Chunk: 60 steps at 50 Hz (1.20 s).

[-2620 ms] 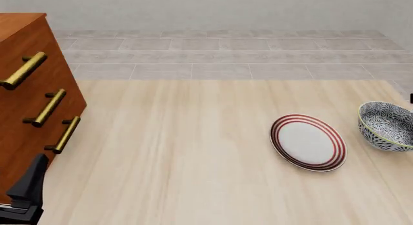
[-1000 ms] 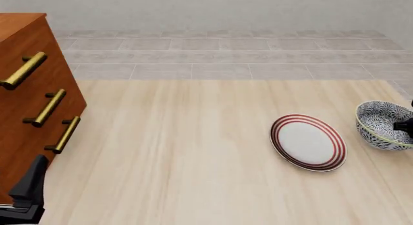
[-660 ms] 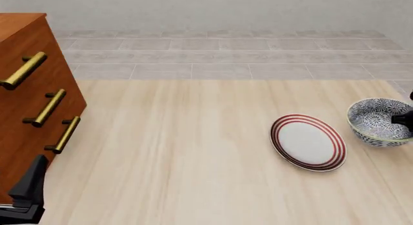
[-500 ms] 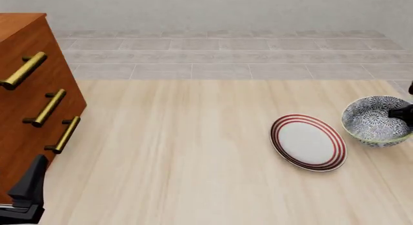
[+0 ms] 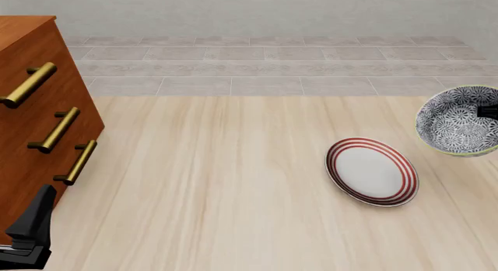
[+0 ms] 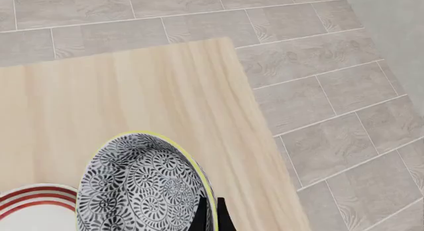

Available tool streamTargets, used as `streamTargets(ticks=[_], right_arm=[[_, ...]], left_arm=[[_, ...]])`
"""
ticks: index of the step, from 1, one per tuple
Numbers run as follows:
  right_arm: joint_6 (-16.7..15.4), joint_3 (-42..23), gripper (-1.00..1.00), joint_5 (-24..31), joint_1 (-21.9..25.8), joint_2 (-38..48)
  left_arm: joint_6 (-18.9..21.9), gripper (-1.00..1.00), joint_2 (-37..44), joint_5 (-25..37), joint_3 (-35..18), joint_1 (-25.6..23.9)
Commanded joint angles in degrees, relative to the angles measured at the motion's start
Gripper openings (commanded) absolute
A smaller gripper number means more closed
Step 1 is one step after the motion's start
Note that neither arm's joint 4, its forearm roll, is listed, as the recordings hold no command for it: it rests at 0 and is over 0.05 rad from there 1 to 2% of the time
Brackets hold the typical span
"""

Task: Put the bowl on top of the cabinet.

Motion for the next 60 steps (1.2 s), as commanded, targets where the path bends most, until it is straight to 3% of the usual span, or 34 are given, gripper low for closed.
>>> streamTargets(ticks=[1, 14, 23, 40, 60], right_arm=[[1.09, 0.17, -1.0, 0.37, 0.7, -5.36], [3.23, 2.92, -1.0, -0.93, 5.02, -11.56], [4.64, 6.02, -1.0, -1.43, 11.24, -17.12], [8.02, 11.05, -1.0, -0.14, 21.4, -25.36], [7.96, 13.6, -1.0, 1.77, 26.72, -30.08]], left_arm=[[-0.02, 1.0, 0.0, 0.22, -0.32, -0.43], [0.08, 1.0, 0.0, 3.47, -3.58, -3.27], [-0.23, 1.0, 0.03, 5.5, -4.38, -6.66], [-0.4, 1.0, 0.01, 6.65, -6.31, -8.06], [-0.62, 1.0, 0.0, 7.24, -6.52, -8.78]])
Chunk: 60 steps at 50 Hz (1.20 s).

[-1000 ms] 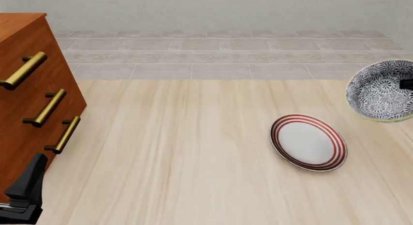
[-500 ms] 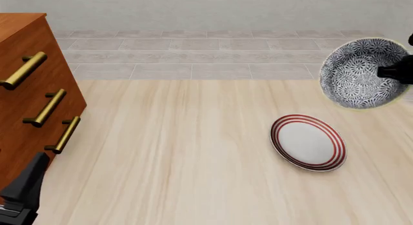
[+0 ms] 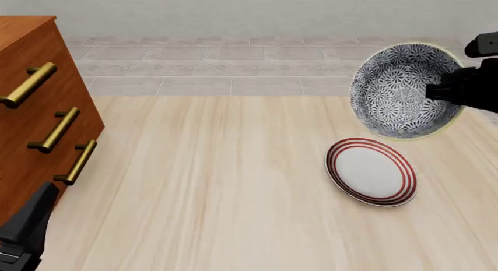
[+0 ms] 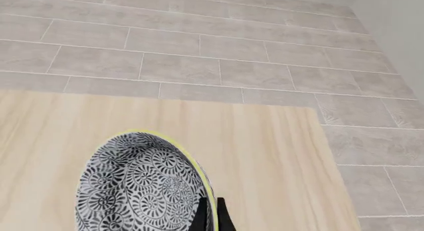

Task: Put the bowl on top of the cabinet.

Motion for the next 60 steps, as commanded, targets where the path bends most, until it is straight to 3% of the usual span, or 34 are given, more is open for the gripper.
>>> streamTargets(ticks=[1, 23, 42, 53, 60], right_arm=[[0.81, 1.67, -1.0, 1.0, 3.66, -3.84], [0.52, 4.91, -1.0, -0.86, 14.72, -7.83], [-2.05, 2.96, -1.0, -7.71, 17.83, -0.19], [-1.07, 1.95, -1.0, -9.04, 20.61, 1.1], [-0.19, 2.35, -1.0, -9.28, 23.88, -0.32]], left_arm=[[-0.01, 1.0, 0.0, 0.34, -0.08, -0.73], [0.29, 1.0, 0.27, 1.82, -1.59, -6.31], [-2.94, 1.0, 11.16, -6.26, -4.13, -16.13], [-2.54, 1.0, 17.13, -10.8, -7.38, -20.29], [-3.65, 1.0, 25.72, -16.78, -10.25, -24.03]])
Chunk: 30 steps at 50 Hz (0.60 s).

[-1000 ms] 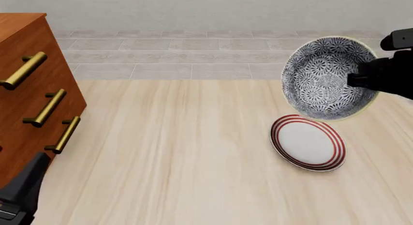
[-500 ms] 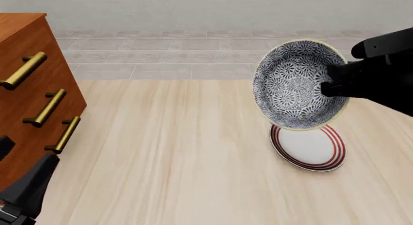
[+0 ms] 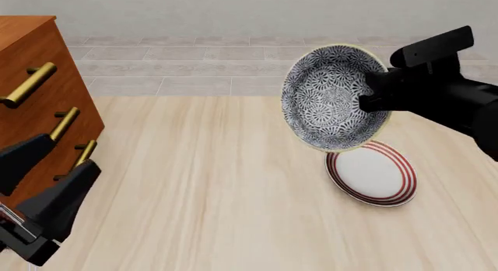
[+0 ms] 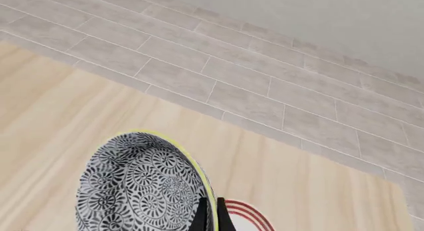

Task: Put the bowl on top of the cabinet.

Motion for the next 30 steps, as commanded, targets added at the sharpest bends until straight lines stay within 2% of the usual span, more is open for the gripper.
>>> streamTargets(ticks=[1, 10, 19, 30], right_arm=[[1.07, -0.4, -1.0, -1.15, 3.7, -0.46], [1.52, 1.17, -1.0, -2.73, 5.5, -0.79], [1.42, 2.24, -1.0, -4.13, 6.65, -0.56], [1.48, 2.7, -1.0, -6.3, 7.11, 0.72]], left_arm=[[-0.92, 1.0, 9.6, -6.92, -3.35, -4.92], [0.01, 1.0, 15.63, -10.38, -6.09, -7.24], [-1.56, 1.0, 27.73, -15.61, -9.76, -11.29], [-2.81, 1.0, 31.79, -15.52, -13.4, -14.33]])
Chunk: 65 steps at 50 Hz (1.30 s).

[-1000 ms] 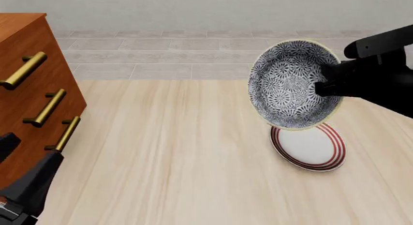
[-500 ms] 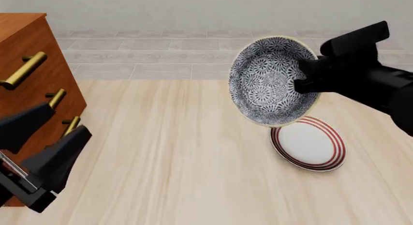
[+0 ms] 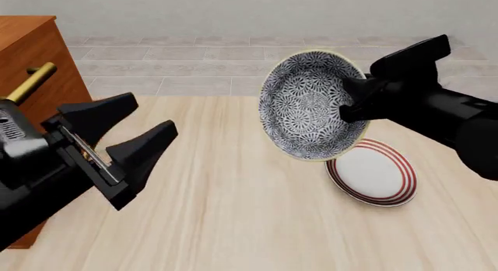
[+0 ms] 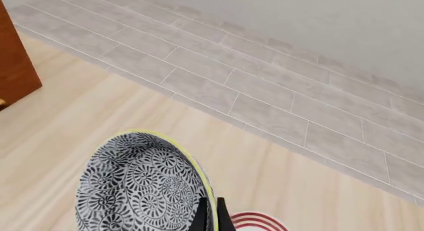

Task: Put the bowl on top of the cabinet.

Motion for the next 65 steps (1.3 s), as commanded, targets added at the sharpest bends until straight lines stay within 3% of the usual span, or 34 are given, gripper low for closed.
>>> streamTargets(ticks=[1, 23, 38, 65], right_arm=[[0.41, 0.33, -1.0, -2.3, 0.92, 0.97], [0.42, 0.74, -1.0, -1.38, 2.26, -1.17], [0.86, 0.68, -1.0, -1.28, 3.22, -1.0], [0.96, 1.55, -1.0, -0.81, 5.3, -1.69]], left_arm=[[-0.93, 1.0, 6.32, -1.72, -3.64, -3.39], [-0.42, 1.0, 12.8, -4.08, -7.8, -3.09], [-1.14, 1.0, 22.03, -8.24, -10.66, -1.3], [-2.26, 1.0, 30.59, -10.58, -14.49, -2.59]])
